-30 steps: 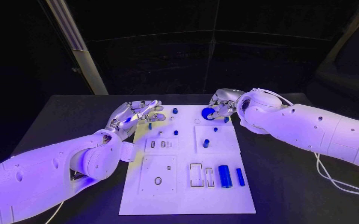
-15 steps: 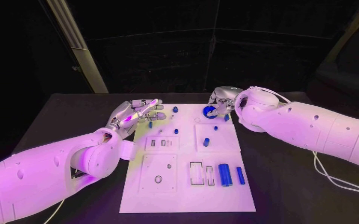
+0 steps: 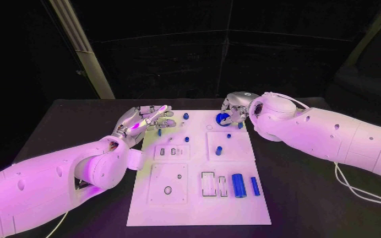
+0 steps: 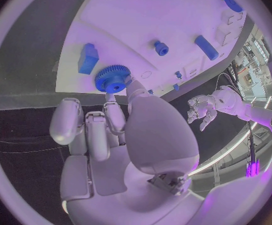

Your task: Assemble the parts on the task board

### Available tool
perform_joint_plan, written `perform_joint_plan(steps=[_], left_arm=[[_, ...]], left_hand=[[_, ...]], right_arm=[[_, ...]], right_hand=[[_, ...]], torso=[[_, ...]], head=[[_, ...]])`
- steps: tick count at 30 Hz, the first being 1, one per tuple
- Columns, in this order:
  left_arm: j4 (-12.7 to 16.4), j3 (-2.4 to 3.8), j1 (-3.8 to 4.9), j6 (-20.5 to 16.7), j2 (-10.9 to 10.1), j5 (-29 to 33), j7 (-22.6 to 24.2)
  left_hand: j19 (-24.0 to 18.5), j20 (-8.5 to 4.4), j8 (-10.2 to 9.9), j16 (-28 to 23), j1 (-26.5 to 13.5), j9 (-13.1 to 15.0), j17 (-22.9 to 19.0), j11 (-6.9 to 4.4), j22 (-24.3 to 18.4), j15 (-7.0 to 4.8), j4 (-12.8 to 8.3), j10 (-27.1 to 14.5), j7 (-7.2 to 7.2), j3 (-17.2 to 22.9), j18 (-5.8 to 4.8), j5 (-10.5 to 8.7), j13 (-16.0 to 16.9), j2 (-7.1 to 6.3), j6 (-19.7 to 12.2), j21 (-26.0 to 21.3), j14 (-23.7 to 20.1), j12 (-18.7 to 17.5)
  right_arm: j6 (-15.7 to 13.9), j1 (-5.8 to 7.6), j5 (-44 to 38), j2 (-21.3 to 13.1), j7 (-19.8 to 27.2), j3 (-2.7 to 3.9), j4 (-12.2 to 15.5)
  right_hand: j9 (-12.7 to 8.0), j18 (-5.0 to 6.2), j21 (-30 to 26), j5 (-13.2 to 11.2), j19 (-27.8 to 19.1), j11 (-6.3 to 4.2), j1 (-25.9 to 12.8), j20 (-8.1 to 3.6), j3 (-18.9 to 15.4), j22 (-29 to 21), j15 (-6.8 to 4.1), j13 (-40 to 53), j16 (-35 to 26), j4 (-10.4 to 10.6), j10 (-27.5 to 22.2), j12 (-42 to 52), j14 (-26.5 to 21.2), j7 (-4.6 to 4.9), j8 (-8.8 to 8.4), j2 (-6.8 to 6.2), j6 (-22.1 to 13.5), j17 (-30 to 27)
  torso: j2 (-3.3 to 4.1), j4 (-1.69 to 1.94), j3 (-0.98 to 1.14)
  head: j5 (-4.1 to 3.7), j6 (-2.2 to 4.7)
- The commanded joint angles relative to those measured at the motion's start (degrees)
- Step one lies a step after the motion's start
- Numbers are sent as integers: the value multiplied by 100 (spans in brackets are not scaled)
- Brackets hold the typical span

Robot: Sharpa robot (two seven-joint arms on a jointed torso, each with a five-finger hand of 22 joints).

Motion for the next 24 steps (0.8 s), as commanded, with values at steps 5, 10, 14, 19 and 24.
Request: perform_joint_plan(steps=[5,10,14,19,24], left_arm=[[5,2,9,100,-2,-34,-10],[4,2,9,102,-4,-34,-12],[5,2,9,104,-5,-34,-14],[4,1,9,105,-7,-34,-18],[2,1,9,107,-8,-34,-21]], left_hand=[[34,10,-37,-25,-3,-5,7,30,-10,19,-25,-19,151,-1,81,-22,-6,52,-21,-36,2,-32],[34,10,-37,-25,-3,-5,7,30,-10,19,-25,-19,151,-1,81,-22,-6,52,-21,-36,2,-32],[33,11,-38,-30,-3,-5,7,31,-13,21,-28,-23,151,-2,81,-22,-6,52,-24,-40,-2,-36],[33,11,-38,-30,-3,-5,7,31,-13,21,-28,-23,151,-2,81,-22,-6,52,-24,-40,-2,-36],[33,11,-38,-30,-3,-5,7,31,-13,21,-28,-23,151,-2,81,-22,-6,52,-24,-40,-2,-36]], right_arm=[[9,-9,-39,-27,-3,-11,24],[-53,-9,-19,-46,-41,-11,19],[-65,-9,-14,-73,-51,-11,31],[-73,-9,-2,-110,-51,-11,50],[-106,-9,9,-129,-36,-11,70]], right_hand=[[-11,-106,45,-243,30,65,-330,17,-127,18,16,44,28,275,-7,-36,427,24,-62,-104,-130,673],[-9,-114,66,-114,48,76,-363,28,-153,62,28,49,30,399,-18,-47,428,36,-74,-151,-170,680],[-7,-119,78,-74,60,77,-351,30,-150,88,30,57,35,428,-18,-45,430,36,-71,-158,-170,693],[3,-121,87,49,67,71,-273,30,-119,105,26,84,36,462,-9,-29,430,29,-47,-119,-143,698],[7,-122,92,156,71,66,-211,27,-98,115,23,105,35,467,-2,-18,430,24,-34,-71,-127,698]], torso=[[1,2,1],[1,-3,3],[1,-3,3],[3,-1,2],[2,1,4]], head=[[1,10],[-5,10],[-13,5],[-15,2],[-17,7]])
